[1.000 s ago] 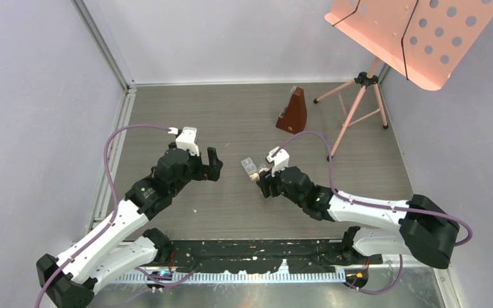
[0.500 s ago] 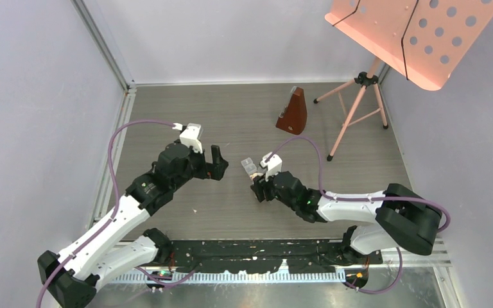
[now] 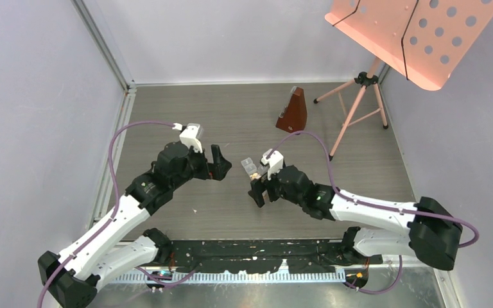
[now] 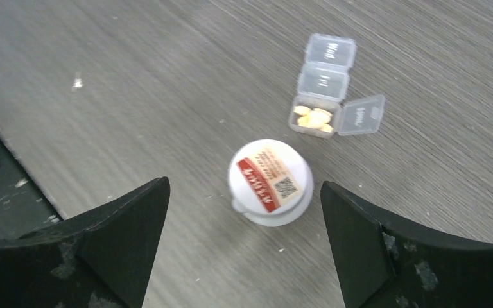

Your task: Sort the pills into containers

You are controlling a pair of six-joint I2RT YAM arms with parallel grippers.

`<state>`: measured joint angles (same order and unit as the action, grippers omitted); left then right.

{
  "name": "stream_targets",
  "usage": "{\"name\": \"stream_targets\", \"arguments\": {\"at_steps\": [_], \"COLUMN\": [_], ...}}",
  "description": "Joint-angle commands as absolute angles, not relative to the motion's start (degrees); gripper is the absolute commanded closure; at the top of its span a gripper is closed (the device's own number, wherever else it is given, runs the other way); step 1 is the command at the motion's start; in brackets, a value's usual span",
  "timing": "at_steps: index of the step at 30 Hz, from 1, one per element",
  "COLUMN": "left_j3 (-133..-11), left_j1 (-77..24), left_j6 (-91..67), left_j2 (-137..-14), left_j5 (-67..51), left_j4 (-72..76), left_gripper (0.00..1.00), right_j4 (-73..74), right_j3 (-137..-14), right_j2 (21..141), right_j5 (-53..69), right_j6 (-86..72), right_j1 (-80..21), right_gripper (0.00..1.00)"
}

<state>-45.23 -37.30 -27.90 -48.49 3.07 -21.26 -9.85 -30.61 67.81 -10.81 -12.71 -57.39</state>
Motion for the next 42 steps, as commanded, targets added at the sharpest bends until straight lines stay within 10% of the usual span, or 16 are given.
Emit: {"name": "stream_targets", "arguments": {"at_steps": [1, 13, 23, 30, 42], "left_j3": [-47.61, -45.82, -43.0, -42.61, -41.92], "left_j1": [-36.42, -35.55, -35.59, -35.65, -35.64], "left_j6": [-31.55, -45.17, -47.33, -51.81, -61.59], "left_j2": [-48.96, -53.8, -54.72, -61.34, -67.64], "left_j5": [-3.52, -17.85, -18.47, -22.82, -24.17], "left_j4": [-18.25, -15.26, -10.89, -6.36, -1.44], "left_gripper": [0.01, 0.15, 0.01, 0.27, 0.34], "right_j4": [5.93, 24.98, 31.21, 28.22, 25.14], "right_j3": [-37.19, -47.63, -51.55, -50.81, -50.03], "right_j2": [62.69, 54.82, 62.35, 65.61, 68.03], "right_j5": [-2.59, 1.4, 8.39, 10.6, 11.09], "right_j6": [-10.69, -25.79, -38.53, -42.63, -49.76], "right_j1": [-57.74, -50.69, -40.76, -39.95, -39.31], "right_gripper": [0.04, 0.21, 0.43, 0.49, 0.52]}}
